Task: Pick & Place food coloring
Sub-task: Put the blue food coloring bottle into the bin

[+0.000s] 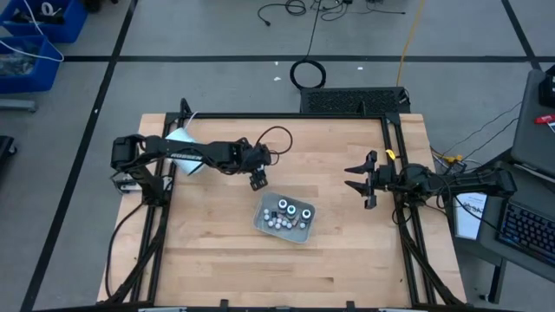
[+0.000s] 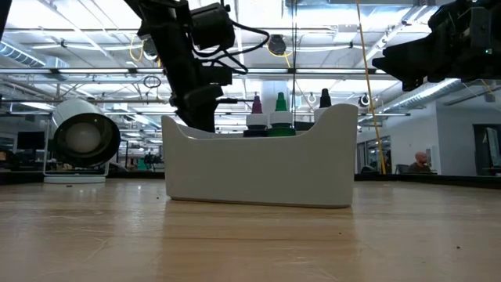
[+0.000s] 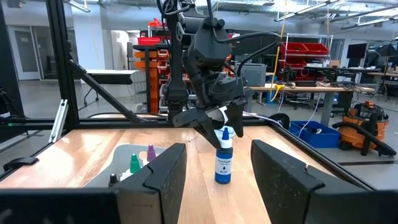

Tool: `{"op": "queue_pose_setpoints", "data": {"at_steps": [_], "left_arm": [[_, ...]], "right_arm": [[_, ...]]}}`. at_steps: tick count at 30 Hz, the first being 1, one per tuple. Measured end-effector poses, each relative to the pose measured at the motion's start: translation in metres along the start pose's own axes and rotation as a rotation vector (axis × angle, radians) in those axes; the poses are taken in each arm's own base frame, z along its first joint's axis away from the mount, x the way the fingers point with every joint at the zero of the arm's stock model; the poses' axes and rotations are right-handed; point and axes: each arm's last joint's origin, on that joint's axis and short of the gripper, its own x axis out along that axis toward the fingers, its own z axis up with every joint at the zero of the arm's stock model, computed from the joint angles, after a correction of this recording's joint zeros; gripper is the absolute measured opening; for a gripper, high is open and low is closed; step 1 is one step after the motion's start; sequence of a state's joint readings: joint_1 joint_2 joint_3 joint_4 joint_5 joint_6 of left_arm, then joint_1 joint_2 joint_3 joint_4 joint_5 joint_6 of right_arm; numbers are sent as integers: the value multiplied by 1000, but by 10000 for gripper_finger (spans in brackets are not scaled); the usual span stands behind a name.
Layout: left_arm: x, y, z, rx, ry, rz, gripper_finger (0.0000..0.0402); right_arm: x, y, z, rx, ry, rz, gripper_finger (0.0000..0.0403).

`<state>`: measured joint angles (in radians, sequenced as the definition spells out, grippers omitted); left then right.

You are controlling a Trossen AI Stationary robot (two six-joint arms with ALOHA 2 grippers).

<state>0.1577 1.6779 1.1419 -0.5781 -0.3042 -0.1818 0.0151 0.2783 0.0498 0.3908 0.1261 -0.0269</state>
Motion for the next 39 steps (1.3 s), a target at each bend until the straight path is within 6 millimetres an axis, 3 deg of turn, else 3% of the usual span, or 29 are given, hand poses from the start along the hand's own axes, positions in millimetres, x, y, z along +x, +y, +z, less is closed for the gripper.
{"op": "queue_pose_setpoints", "data": {"at_steps": [4, 12, 18, 24, 29, 34, 39], "left_arm": [[0, 0, 1, 13, -5, -11, 263], [0, -3, 0, 27, 5, -84, 119], [-15, 0, 3, 19, -20, -75, 119], [-73, -2, 4, 11, -139, -117, 119], [-117, -20, -6, 30, -252, -198, 119], [-133, -50, -18, 108, -285, -287, 119], [-135, -72, -24, 138, -289, -330, 119]], "right_arm": [[0, 0, 0, 0, 0, 0, 169], [0, 0, 0, 0, 0, 0, 169], [0, 0, 0, 0, 0, 0, 169], [0, 0, 0, 0, 0, 0, 169], [0, 0, 0, 0, -1, -1, 169], [0, 0, 0, 0, -3, -2, 169], [0, 0, 1, 9, -6, -2, 169]]}}
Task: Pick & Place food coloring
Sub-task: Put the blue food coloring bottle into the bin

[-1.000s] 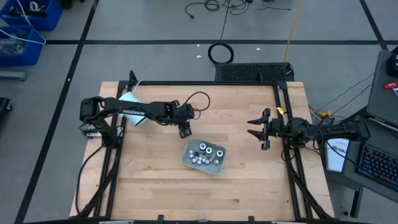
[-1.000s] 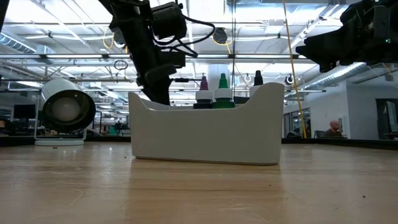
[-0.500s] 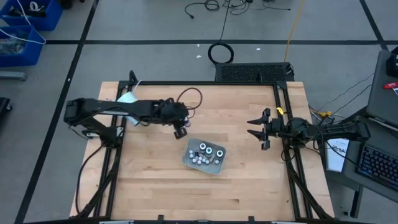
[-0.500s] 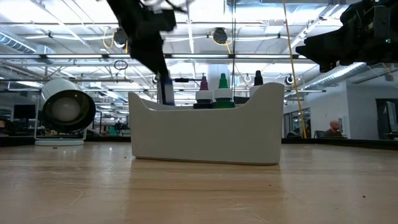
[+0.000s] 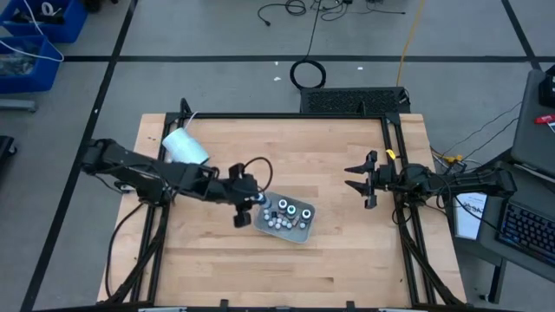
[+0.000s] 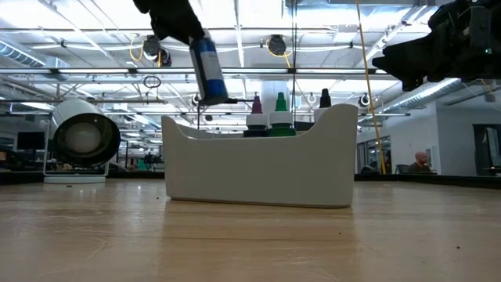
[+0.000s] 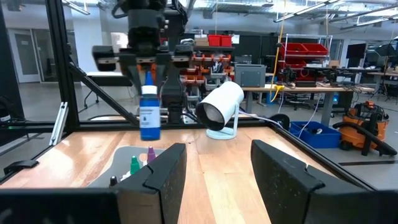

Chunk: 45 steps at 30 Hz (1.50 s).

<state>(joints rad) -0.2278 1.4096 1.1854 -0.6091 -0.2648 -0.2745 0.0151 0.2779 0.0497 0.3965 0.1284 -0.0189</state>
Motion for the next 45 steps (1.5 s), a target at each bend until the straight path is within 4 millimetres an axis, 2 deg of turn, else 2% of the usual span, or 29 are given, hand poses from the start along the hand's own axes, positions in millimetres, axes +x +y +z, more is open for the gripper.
{"op": "queue_pose_setpoints", "data": {"at_steps": [6, 14, 20, 27, 37, 45], "left_arm": [[12, -10, 2, 15, -26, -15, 119], [45, 4, -2, -4, 65, 47, 119], [60, 14, -4, -21, 118, 57, 119], [82, 16, -11, -25, 185, 47, 119], [100, 13, -17, -51, 215, 43, 119], [100, 14, -16, -58, 209, 54, 119]], "right_arm": [[0, 0, 0, 1, -3, 1, 169], [0, 0, 0, 7, -3, 1, 169], [0, 0, 0, 7, -3, 2, 169], [0, 0, 0, 7, -2, 2, 169], [0, 0, 0, 7, -2, 2, 169], [0, 0, 0, 6, -2, 2, 169]]}}
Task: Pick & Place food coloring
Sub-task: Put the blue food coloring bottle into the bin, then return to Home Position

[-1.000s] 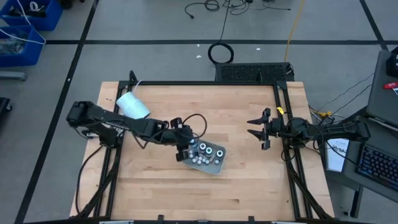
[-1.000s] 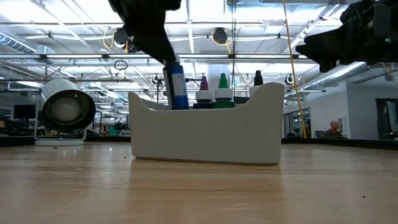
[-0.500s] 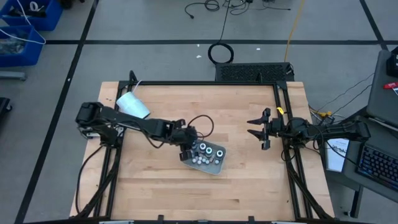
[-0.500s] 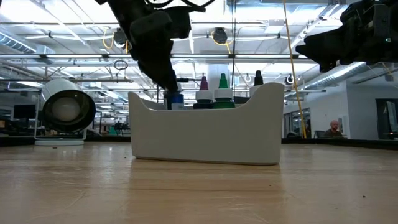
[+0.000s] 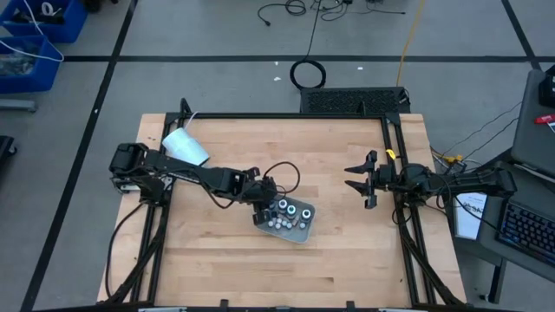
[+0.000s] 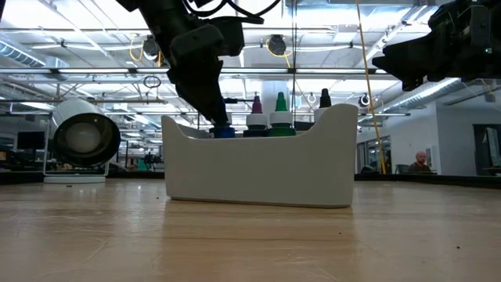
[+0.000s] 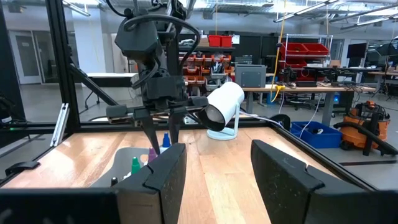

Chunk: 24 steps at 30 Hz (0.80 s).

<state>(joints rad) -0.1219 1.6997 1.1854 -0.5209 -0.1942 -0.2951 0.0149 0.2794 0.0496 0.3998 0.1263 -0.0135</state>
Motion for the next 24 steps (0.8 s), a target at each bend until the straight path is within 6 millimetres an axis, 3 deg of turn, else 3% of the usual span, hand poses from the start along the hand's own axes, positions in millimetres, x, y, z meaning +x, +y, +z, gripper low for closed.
{"op": "queue_pose_setpoints", "data": {"at_steps": [4, 11, 17, 20, 24], "left_arm": [[0, 0, 0, -1, -2, 7, 123], [0, 0, 0, -5, -3, 7, 258], [-2, 0, 2, 3, -22, 2, 298], [-13, 1, 4, 17, -52, -16, 306], [-48, 6, 9, 60, -136, -47, 308]], "right_arm": [[0, 0, 0, -1, 0, 0, 169], [0, 0, 0, -1, 0, 0, 169], [0, 0, 0, -1, 0, 0, 169], [0, 0, 0, -1, 0, 0, 169], [0, 0, 0, -1, 0, 0, 169]]}}
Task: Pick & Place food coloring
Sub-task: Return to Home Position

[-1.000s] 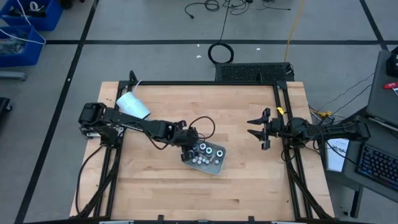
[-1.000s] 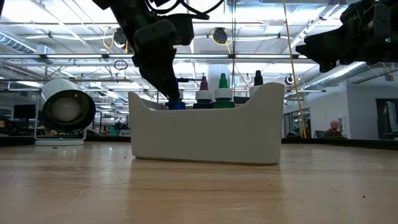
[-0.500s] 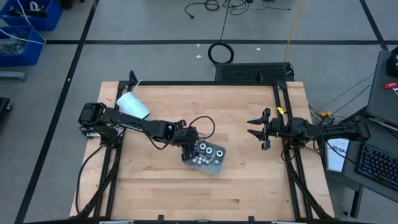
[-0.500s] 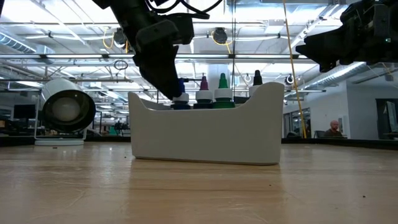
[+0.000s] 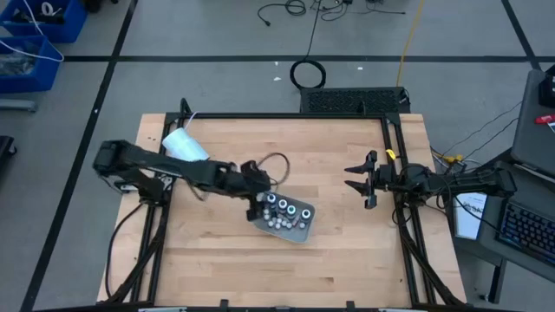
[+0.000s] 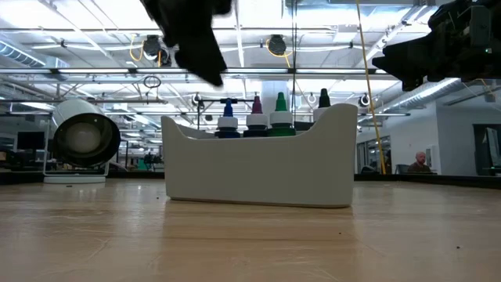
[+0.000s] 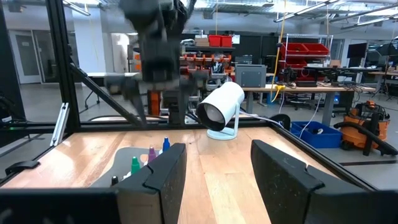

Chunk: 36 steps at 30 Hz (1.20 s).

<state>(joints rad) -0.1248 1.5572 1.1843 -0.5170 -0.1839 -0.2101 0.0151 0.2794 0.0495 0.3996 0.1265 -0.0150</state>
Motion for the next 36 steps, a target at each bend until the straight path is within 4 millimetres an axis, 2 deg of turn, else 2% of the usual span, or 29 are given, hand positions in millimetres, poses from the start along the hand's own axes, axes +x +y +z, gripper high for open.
{"op": "queue_pose_setpoints", "data": {"at_steps": [3, 5, 7, 9, 14, 17, 21, 25, 29, 36], "left_arm": [[-38, 3, 6, 50, -115, -9, 305], [-62, 4, 1, 76, -204, 26, 306], [-78, 8, -13, 78, -304, 69, 308], [-85, 17, -38, 75, -388, 85, 310], [-87, 47, -114, 14, -548, 75, 306], [-89, 57, -149, -22, -633, 17, 307], [-88, 63, -185, -9, -724, -38, 311], [-87, 66, -207, 0, -817, -59, 312], [-88, 69, -222, 5, -814, -63, 311], [-86, 69, -224, 12, -803, -53, 310]], "right_arm": [[0, 0, 0, 0, -1, 0, 169], [0, 0, 0, 2, -4, 0, 169], [0, 0, 1, 12, -7, 1, 169], [0, 1, 1, 28, -9, 23, 169], [-1, 2, 3, 39, -25, 83, 169], [-2, 2, 4, 36, -40, 79, 169], [-3, 2, 6, 33, -53, 79, 169], [-4, 2, 7, 32, -67, 78, 169], [-5, 1, 8, 29, -80, 77, 169], [-8, 1, 6, 17, -58, 77, 169]]}}
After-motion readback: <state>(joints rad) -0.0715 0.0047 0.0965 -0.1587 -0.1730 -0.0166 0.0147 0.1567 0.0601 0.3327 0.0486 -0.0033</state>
